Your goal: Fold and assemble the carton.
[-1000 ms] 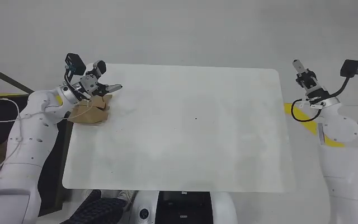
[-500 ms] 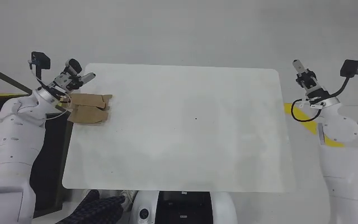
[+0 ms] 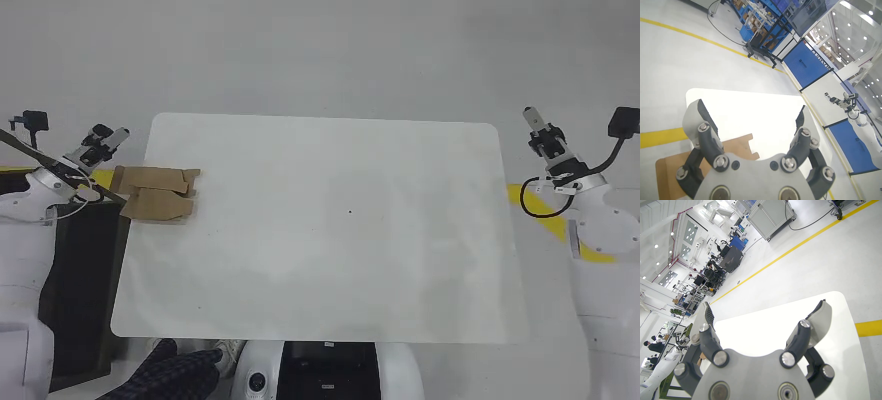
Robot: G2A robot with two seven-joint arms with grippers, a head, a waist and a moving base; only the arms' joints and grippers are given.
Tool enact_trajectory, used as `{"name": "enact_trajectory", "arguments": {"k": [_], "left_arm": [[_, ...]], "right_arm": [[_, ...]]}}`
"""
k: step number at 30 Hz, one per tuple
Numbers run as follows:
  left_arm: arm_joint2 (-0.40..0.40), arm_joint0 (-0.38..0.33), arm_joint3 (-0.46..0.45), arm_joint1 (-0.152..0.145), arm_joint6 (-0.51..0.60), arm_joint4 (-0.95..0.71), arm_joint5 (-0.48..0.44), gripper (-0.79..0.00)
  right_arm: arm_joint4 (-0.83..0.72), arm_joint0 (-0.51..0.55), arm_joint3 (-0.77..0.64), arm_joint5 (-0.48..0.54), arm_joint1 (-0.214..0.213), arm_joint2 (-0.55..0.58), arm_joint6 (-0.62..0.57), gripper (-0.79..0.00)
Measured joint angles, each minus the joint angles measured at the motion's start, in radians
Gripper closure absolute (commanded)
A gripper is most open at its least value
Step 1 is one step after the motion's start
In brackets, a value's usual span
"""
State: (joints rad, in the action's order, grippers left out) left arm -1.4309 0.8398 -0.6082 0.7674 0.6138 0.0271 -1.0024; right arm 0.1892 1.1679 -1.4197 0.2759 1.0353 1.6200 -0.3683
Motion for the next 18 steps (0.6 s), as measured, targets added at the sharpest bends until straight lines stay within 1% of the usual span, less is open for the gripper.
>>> {"name": "enact_trajectory", "arguments": {"k": [4, 9, 18], "left_arm": [[-0.002, -0.016, 0.041, -0.005, 0.085, -0.058, 0.003, -0.785], [0.005, -0.022, 0.073, -0.002, 0.187, -0.154, 0.017, -0.785], [0.006, -0.022, 0.073, -0.002, 0.187, -0.155, 0.019, -0.785]], "right_arm": [[0.000, 0.000, 0.000, 0.000, 0.000, 0.000, 0.000, -0.785], [0.000, 0.000, 0.000, 0.000, 0.000, 0.000, 0.000, -0.785], [0.000, 0.000, 0.000, 0.000, 0.000, 0.000, 0.000, -0.785]]}}
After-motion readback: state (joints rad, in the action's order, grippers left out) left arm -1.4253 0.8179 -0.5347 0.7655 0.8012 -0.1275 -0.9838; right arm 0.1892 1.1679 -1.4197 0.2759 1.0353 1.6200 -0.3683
